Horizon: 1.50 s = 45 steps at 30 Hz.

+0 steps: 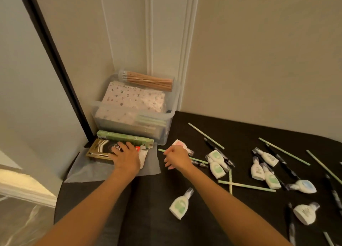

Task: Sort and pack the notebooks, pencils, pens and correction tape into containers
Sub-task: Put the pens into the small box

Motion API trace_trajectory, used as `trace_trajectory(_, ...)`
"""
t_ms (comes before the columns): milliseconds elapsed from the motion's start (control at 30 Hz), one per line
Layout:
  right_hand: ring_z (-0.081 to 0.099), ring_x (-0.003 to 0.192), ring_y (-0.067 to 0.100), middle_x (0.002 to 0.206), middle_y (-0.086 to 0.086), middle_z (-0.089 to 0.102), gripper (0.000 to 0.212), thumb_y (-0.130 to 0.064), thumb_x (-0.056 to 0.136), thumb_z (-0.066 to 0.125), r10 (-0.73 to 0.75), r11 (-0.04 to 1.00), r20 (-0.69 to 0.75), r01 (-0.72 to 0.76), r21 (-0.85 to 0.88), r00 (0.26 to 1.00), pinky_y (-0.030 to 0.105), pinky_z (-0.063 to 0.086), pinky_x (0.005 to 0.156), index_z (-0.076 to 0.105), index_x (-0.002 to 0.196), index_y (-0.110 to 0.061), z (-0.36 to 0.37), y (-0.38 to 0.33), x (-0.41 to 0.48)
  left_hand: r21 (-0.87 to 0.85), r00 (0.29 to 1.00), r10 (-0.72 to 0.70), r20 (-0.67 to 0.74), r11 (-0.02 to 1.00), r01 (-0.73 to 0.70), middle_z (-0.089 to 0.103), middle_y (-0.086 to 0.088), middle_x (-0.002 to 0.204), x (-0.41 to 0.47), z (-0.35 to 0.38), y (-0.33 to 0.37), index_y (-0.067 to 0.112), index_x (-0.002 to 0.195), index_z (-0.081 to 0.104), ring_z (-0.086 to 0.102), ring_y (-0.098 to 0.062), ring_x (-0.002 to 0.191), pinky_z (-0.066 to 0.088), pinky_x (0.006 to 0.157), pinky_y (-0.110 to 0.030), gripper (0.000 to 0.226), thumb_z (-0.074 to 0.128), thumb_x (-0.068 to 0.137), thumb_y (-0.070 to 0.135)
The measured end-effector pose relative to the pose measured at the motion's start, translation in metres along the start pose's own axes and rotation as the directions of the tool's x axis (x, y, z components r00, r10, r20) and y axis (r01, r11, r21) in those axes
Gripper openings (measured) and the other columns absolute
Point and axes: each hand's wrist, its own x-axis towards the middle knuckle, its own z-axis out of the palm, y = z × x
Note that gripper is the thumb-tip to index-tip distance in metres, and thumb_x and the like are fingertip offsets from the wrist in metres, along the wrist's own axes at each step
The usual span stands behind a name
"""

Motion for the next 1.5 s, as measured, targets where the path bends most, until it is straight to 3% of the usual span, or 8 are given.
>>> trace_trajectory(100,0.059,0.064,0.017,0.093,0.024,0.065,0.030,-0.002,0.096,0.039,0.044,0.988,0.124,-0.062,0.139,0.991,0.018,0.050,0.053,0.056,0.115,0.013,0.012,0.008,0.012,0.056,0.993,0.045,-0.106,0.998,-0.039,0.032,-0.028,0.143,0.006,0.014,0.003,0.000,0.141,0.028,0.030,-0.046,0.132,0.029,0.109,-0.051,0.052,0.045,0.094,0.015)
trace_trajectory(233,0.064,0.072,0.017,0.082,0.014,0.065,0.029,-0.008,0.097,0.041,-0.028,0.930,0.178,-0.040,0.365,0.984,0.020,0.054,0.067,0.059,0.112,0.009,0.015,0.022,0.017,0.167,0.931,0.259,-0.258,0.961,-0.221,0.056,-0.012,0.120,-0.007,0.013,0.005,0.005,0.120,0.053,0.048,-0.030,0.118,0.040,0.094,-0.037,0.031,0.050,0.089,0.008)
trace_trajectory(500,0.066,0.090,0.022,0.095,0.014,0.066,0.032,-0.031,0.097,0.046,-0.272,0.769,0.147,0.123,0.627,0.951,0.030,0.054,0.083,0.058,0.106,-0.002,-0.008,0.054,-0.031,-0.031,0.821,0.339,-0.460,0.917,-0.397,0.051,-0.013,0.126,-0.073,0.001,0.033,0.004,0.125,0.044,0.050,-0.029,0.117,0.041,0.092,-0.033,0.040,0.058,0.087,0.006)
trace_trajectory(800,0.063,0.088,0.020,0.095,0.011,0.065,0.021,0.003,0.093,0.042,-0.364,0.593,-0.085,0.301,0.747,0.928,0.029,0.054,0.078,0.060,0.100,-0.003,-0.060,0.085,-0.083,-0.074,0.621,0.506,-0.599,0.737,-0.672,0.027,-0.009,0.150,-0.125,-0.008,0.071,0.009,0.147,0.018,0.031,-0.023,0.136,0.029,0.104,-0.030,0.064,0.049,0.091,0.003)
trace_trajectory(967,0.062,0.090,0.020,0.096,0.011,0.063,0.019,0.003,0.095,0.043,-0.306,0.604,-0.245,0.387,0.697,0.920,0.031,0.053,0.080,0.059,0.104,-0.001,-0.087,0.118,-0.096,-0.163,0.486,0.729,-0.482,0.471,-0.867,0.017,-0.003,0.155,-0.137,-0.011,0.082,0.028,0.148,0.015,0.017,-0.019,0.143,0.021,0.112,-0.030,0.057,0.042,0.098,0.017)
trace_trajectory(1100,0.062,0.093,0.020,0.099,0.010,0.063,0.018,0.002,0.094,0.044,-0.337,0.637,-0.240,0.408,0.654,0.911,0.029,0.054,0.076,0.060,0.101,-0.003,-0.110,0.138,-0.109,0.057,0.344,0.850,-0.399,0.398,-0.916,0.013,0.000,0.154,-0.150,-0.016,0.095,0.034,0.147,0.015,0.014,-0.017,0.142,0.020,0.113,-0.030,0.064,0.050,0.094,0.029)
trace_trajectory(1267,0.063,0.097,0.021,0.108,0.012,0.063,0.021,0.001,0.093,0.047,-0.383,0.752,-0.164,0.410,0.516,0.909,0.031,0.055,0.082,0.059,0.109,-0.004,-0.126,0.145,-0.115,0.183,0.344,0.872,-0.348,0.423,-0.887,0.011,0.006,0.156,-0.154,-0.027,0.103,0.040,0.146,0.014,-0.003,-0.014,0.145,0.010,0.116,-0.037,0.077,0.058,0.084,0.051)
trace_trajectory(1500,0.061,0.103,0.022,0.106,0.009,0.064,0.022,0.000,0.093,0.047,-0.463,0.741,-0.006,0.390,0.546,0.886,0.033,0.053,0.088,0.063,0.104,-0.010,-0.130,0.149,-0.114,0.255,0.392,0.889,-0.238,0.447,-0.858,0.018,0.009,0.153,-0.161,-0.038,0.110,0.031,0.147,0.012,-0.004,-0.015,0.144,0.009,0.116,-0.038,0.101,0.067,0.069,0.062)
